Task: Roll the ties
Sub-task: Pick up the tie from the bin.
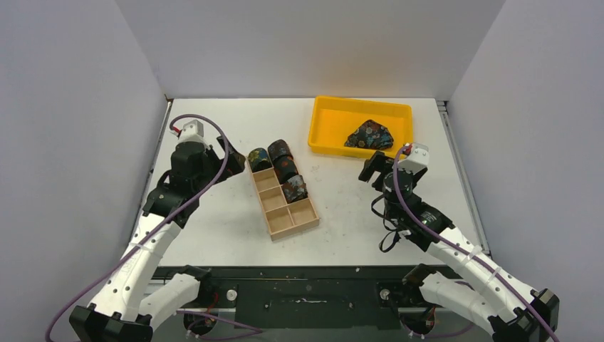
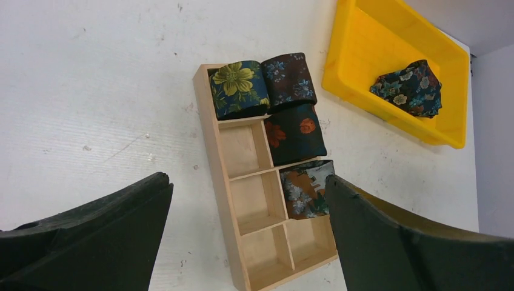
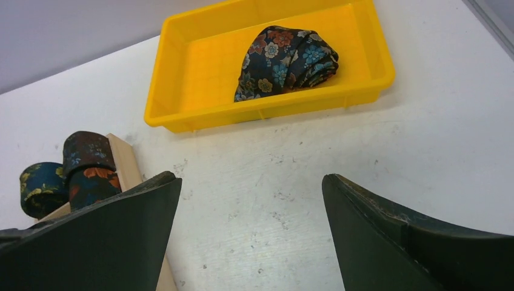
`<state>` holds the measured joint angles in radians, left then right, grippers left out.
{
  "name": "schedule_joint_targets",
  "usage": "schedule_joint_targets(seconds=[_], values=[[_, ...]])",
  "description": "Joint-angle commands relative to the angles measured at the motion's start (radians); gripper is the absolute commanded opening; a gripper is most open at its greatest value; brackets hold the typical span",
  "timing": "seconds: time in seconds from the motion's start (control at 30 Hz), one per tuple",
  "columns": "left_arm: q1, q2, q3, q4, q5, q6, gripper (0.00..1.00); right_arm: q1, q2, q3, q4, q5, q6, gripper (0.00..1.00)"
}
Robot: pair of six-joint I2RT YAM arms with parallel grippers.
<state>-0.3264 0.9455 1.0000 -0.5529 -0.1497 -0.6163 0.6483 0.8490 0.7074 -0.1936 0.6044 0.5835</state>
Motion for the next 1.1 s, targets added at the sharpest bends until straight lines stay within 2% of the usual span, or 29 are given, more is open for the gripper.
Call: schedule_joint_targets(seconds=[0.0,0.2,0.4,0.5,0.57,0.73,0.9,1.07], values=[[0.029,-0.067,-0.073,0.112,-0.017,0.038,0.96,-0.004,0.01,0.017,0.029,0.002,-0.108,0.9],[0.094,-0.186,-0.187,0.239,0.093,0.015,0.97,-0.05,0.182,0.152,-0.007,-0.077,-0.085,0.9],[0.083,-0.196,-0.194,0.246,0.109,-0.005,0.96,-0.341,0.331,0.246,0.174,-0.34,0.106,0.92],[0.085,-0.194,-0.219,0.263,0.127,-0.014,0.96,-0.394,0.461,0.321,0.277,-0.284,0.1,0.97],[0.089,-0.19,-0.227,0.268,0.146,-0.018,0.96,-0.401,0.619,0.438,0.264,-0.242,0.066,1.0],[0.098,-0.175,-0.224,0.267,0.173,-0.014,0.96,-0.427,0.916,0.668,0.151,-0.211,0.001,0.97],[0.116,-0.143,-0.216,0.265,0.208,-0.021,0.97,-0.441,1.099,0.8,0.096,-0.25,-0.055,1.0],[0.128,-0.117,-0.221,0.278,0.257,-0.03,0.96,-0.441,1.217,0.895,0.047,-0.25,-0.085,0.99]])
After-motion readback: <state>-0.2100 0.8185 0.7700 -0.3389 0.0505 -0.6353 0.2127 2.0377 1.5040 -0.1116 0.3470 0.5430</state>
